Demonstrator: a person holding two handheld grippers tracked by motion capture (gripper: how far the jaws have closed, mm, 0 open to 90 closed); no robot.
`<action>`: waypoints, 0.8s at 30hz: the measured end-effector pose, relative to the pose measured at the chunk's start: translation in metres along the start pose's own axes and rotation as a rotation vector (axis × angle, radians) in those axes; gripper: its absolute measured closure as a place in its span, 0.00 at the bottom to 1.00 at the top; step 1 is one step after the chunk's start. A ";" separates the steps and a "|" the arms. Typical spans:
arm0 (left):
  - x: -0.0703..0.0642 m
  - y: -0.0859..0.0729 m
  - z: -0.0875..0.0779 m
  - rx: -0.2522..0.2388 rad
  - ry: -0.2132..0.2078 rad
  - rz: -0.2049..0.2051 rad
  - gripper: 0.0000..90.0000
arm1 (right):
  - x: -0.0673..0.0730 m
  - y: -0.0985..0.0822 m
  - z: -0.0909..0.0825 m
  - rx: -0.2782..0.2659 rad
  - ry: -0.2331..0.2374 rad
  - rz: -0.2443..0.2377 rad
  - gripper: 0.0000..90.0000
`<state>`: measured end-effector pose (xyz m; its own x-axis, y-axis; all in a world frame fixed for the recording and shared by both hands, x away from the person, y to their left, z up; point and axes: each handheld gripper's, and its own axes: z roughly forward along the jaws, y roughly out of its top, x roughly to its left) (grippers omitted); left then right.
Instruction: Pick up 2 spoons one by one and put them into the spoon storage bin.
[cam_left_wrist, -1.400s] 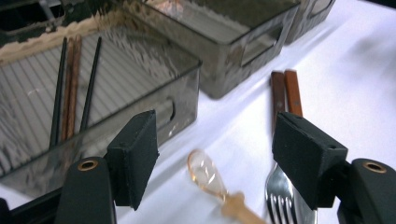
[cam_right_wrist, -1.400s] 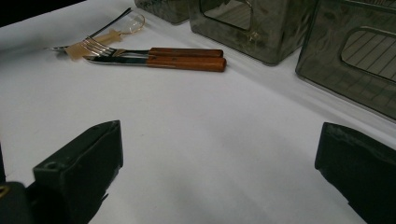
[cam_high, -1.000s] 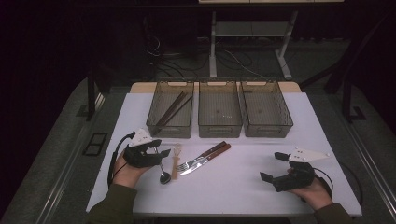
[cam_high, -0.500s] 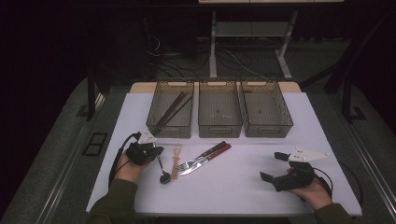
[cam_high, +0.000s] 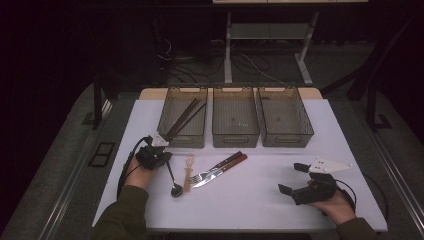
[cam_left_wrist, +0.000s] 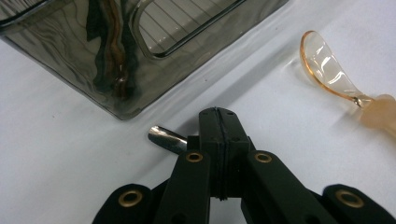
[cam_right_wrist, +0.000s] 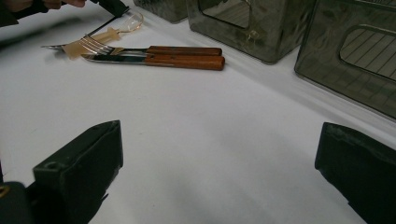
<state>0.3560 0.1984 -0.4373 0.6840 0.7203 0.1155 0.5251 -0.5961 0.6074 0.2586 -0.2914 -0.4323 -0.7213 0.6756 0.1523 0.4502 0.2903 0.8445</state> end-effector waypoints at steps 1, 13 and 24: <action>0.000 0.000 0.000 0.001 0.001 0.003 1.00 | 0.000 0.000 0.000 -0.001 -0.001 -0.001 0.01; 0.000 -0.004 -0.006 0.034 0.005 -0.004 1.00 | 0.000 0.000 0.000 -0.003 0.000 -0.001 0.01; 0.002 -0.015 -0.017 0.055 -0.011 -0.026 1.00 | 0.000 0.000 0.000 -0.004 0.000 0.001 0.01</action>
<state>0.3407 0.2150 -0.4326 0.6752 0.7320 0.0911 0.5697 -0.5960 0.5658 0.2586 -0.2920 -0.4321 -0.7209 0.6758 0.1532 0.4488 0.2869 0.8463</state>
